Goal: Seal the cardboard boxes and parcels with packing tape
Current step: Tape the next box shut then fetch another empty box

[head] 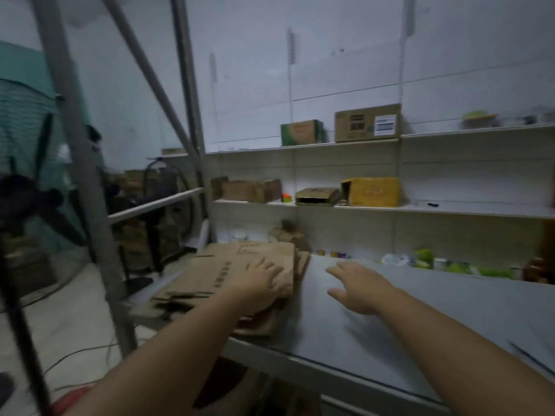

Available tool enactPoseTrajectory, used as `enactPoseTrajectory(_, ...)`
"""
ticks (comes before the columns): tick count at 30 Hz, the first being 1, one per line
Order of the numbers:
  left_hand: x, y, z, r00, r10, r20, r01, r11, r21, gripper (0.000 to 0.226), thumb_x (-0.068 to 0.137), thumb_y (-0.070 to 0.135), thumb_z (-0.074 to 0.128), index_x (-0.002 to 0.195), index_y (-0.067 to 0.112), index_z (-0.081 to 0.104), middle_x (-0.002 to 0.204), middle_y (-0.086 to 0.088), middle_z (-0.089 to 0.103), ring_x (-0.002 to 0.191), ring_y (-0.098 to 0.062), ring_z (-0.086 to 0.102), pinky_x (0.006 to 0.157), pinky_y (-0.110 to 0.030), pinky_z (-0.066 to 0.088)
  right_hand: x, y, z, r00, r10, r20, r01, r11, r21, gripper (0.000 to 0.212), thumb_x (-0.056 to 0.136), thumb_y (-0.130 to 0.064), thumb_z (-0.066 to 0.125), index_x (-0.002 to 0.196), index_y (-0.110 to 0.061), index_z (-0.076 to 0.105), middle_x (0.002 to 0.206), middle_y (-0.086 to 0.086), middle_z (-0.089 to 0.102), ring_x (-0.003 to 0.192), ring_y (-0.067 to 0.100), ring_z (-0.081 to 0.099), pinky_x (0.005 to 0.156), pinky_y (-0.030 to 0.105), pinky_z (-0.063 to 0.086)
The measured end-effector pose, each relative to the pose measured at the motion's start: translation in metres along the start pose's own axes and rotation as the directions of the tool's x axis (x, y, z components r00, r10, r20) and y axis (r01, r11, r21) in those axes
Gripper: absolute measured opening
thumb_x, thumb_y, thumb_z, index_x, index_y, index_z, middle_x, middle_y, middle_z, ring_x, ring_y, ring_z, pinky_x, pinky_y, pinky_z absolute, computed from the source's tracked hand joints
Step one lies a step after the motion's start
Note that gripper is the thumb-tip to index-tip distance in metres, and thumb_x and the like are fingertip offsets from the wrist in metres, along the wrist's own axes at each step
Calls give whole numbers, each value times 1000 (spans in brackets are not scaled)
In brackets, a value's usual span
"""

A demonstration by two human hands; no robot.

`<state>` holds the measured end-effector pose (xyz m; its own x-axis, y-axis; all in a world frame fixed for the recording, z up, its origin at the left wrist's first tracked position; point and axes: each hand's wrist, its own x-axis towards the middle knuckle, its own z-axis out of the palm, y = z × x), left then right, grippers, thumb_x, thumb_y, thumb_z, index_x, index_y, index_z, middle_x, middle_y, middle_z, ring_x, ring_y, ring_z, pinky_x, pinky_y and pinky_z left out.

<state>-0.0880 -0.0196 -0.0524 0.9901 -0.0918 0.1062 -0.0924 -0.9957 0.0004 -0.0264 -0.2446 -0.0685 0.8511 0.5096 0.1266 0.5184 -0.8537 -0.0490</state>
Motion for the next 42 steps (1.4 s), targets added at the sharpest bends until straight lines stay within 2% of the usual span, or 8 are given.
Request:
enactPoseTrajectory(9,-13,-104,13,961,-258,94,272,942,-198,50,95,48,41,139,24,42,143,1,41,128,-19,40,104,-34,31,51,-75,34,988,155,-25,-133,911,390,26,95,-46,46,105,-23,56,104,-1,62,90,15,56,72,29,46)
enactPoseTrajectory(13,-5,-142,26,874,-486,17,460,815,-351,46,95,41,49,131,13,46,121,-4,54,101,-14,48,87,-26,38,59,-77,56,975,213,60,-212,815,540,25,94,-43,52,101,-21,61,97,-3,64,86,11,59,75,26,49)
enactPoseTrajectory(17,0,-156,38,818,-574,38,535,735,-416,67,86,54,57,137,14,39,127,-7,55,109,-19,53,92,-33,44,66,-74,65,959,260,112,-261,659,706,21,89,-33,64,105,-20,64,100,-3,67,88,10,61,77,23,51)
enactPoseTrajectory(21,2,-158,34,806,-552,-213,422,788,-448,57,80,42,68,128,20,48,115,-3,58,96,-15,52,85,-33,47,69,-74,58,913,382,142,-304,408,861,20,82,-22,73,95,-18,57,89,-4,61,82,11,57,63,23,44)
enactPoseTrajectory(24,3,-153,26,767,-516,-381,234,778,-583,55,81,16,67,133,21,49,119,-2,58,100,-17,54,75,-28,46,70,-69,48,903,370,217,-317,234,919,12,85,-22,70,91,-14,63,97,5,68,90,20,60,73,31,48)
enactPoseTrajectory(30,5,-132,16,725,-465,-508,32,760,-649,40,84,7,62,123,17,59,98,6,60,84,-7,53,59,-15,37,66,-65,36,905,371,208,-259,92,962,11,84,-4,67,94,-6,62,94,13,71,89,28,69,83,43,56)
enactPoseTrajectory(35,11,-107,13,710,-458,-535,-23,744,-668,43,83,9,66,125,15,57,106,0,60,91,-11,53,70,-25,44,44,-37,21,883,426,198,-141,-161,977,10,92,1,53,96,-7,57,83,12,68,65,21,66,50,26,51)
enactPoseTrajectory(42,35,-62,13,835,-336,-436,-24,769,-639,53,79,16,71,127,23,50,112,5,53,92,-7,50,66,-21,48,8,8,4,890,425,164,24,-403,915,13,97,-5,46,105,-6,56,84,16,71,67,27,69,50,36,58)
